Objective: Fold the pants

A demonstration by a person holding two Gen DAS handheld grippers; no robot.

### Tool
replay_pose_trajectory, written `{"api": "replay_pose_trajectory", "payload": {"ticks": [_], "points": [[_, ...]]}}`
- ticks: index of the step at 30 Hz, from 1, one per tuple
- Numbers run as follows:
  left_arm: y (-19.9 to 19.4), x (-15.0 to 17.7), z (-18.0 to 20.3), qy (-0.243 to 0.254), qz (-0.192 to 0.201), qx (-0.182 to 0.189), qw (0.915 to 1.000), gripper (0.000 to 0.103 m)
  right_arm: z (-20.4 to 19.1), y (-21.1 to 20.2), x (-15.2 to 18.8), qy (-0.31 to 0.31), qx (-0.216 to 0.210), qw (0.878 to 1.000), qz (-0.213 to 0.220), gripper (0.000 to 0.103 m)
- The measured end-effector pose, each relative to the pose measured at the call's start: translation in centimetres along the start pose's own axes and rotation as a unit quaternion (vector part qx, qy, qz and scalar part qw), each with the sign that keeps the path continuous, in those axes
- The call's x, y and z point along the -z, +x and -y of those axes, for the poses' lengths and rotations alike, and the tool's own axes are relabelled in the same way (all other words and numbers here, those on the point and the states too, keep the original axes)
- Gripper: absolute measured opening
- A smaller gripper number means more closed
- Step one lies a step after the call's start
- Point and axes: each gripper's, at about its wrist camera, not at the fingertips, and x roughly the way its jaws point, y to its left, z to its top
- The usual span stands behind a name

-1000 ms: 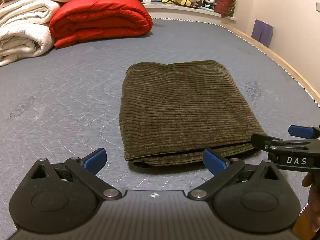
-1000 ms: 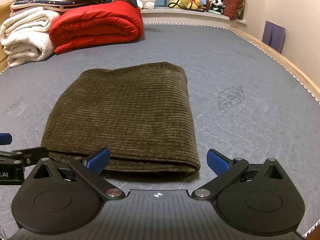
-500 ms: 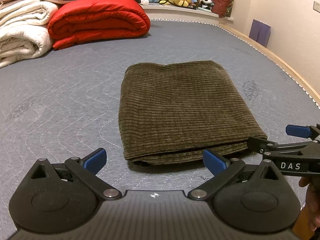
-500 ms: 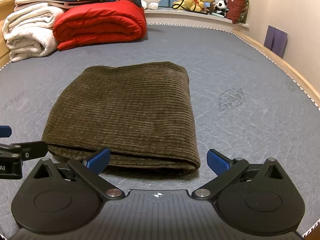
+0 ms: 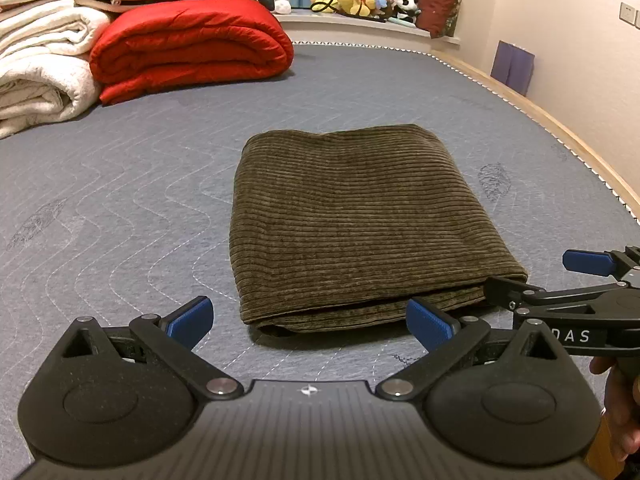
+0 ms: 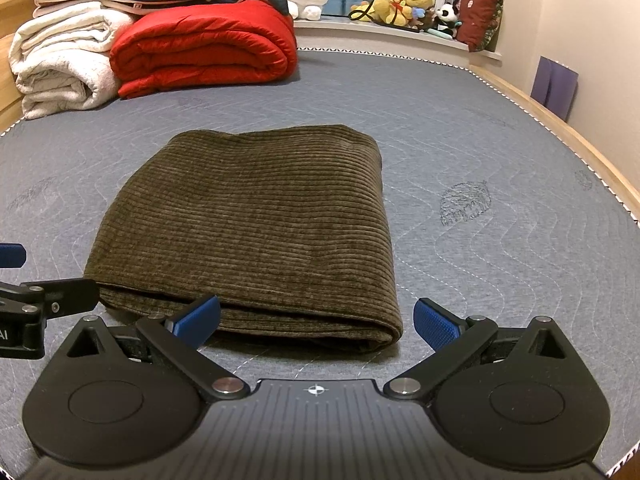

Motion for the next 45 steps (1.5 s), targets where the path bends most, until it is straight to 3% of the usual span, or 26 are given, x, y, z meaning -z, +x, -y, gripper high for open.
{"api": "replay_pose_trajectory", "payload": {"ticks": [45], "points": [[-0.06,-0.02,0.17,0.013,0.006,0.014,0.9998,0.103,-0.03,0.07,0.18,-0.003,-0.003,1.0,0.0,0.102]]}}
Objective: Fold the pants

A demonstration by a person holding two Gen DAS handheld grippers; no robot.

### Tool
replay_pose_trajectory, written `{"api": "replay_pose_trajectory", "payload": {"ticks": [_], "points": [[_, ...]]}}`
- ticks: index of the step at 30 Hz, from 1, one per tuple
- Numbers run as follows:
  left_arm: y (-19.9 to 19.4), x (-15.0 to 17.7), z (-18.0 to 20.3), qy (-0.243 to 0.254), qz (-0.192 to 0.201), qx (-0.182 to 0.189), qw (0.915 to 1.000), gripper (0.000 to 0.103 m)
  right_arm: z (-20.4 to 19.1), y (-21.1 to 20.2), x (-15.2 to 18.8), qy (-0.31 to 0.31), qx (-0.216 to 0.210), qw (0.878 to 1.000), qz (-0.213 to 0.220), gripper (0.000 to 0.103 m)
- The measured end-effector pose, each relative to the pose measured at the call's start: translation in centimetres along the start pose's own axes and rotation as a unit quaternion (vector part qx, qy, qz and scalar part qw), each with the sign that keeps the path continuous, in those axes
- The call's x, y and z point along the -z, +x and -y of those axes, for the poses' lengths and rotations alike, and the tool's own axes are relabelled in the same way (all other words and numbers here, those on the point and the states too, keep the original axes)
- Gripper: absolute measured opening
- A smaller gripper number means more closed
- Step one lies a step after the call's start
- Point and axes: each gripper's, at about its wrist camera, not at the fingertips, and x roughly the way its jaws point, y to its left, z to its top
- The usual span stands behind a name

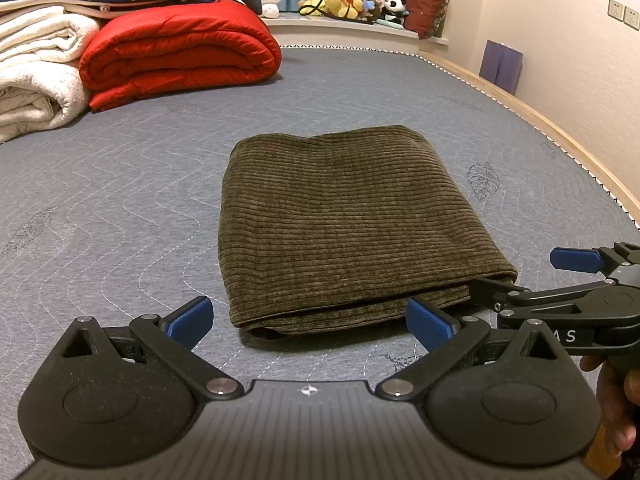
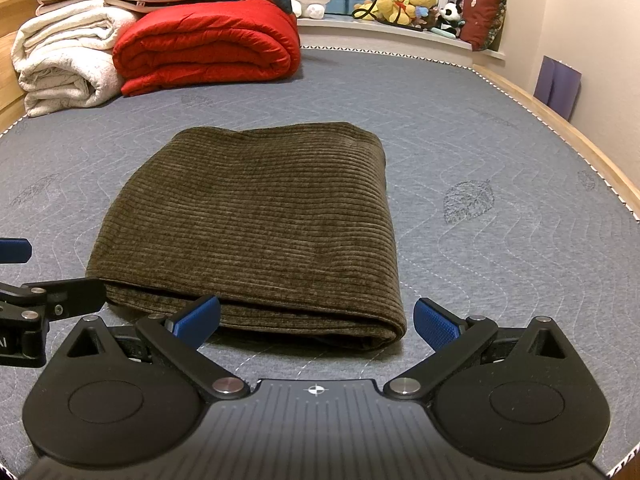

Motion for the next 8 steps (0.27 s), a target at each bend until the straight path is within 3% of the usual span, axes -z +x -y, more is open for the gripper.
{"api": "replay_pose_trajectory", "payload": {"ticks": [8], "points": [[0.06,0.11,0.08,0.003,0.002,0.003,1.0,0.103,0.11,0.05,0.02,0.0,-0.001,1.0,-0.001,0.102]]}}
